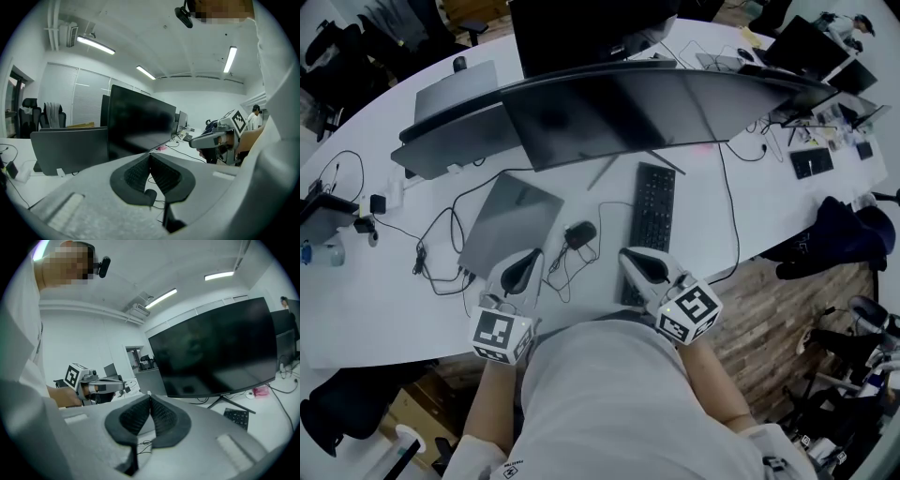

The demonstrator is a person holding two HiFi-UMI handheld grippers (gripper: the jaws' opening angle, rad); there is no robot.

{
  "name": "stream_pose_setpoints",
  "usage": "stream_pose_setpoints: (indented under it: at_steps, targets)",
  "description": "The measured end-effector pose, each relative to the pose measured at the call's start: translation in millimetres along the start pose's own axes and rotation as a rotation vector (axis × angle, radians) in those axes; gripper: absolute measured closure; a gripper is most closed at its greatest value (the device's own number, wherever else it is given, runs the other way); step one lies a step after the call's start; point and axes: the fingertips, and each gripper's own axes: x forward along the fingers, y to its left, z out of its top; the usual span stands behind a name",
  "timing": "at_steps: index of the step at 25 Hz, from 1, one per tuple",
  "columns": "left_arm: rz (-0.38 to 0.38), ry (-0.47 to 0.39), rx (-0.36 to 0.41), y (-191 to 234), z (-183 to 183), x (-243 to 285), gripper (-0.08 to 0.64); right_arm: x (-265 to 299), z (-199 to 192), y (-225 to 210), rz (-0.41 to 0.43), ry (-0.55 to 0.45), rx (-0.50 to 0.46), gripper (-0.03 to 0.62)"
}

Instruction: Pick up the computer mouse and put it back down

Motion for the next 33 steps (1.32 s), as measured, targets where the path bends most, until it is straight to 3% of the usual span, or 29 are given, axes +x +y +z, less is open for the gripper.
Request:
stream_pose_setpoints:
  at_steps: [8, 33]
  targets:
    - [-0.012, -0.001, -0.004, -1.7, 0.1, 8.3, 0.552, 7.1, 2.2, 0.7, 0.025, 0.010, -0.023, 0.589]
    - [-0.043, 0.016, 0.004, -8.5, -6.9, 8.2, 0.552, -2.2, 2.5, 6.1, -0.007, 0.003, -0.050, 0.589]
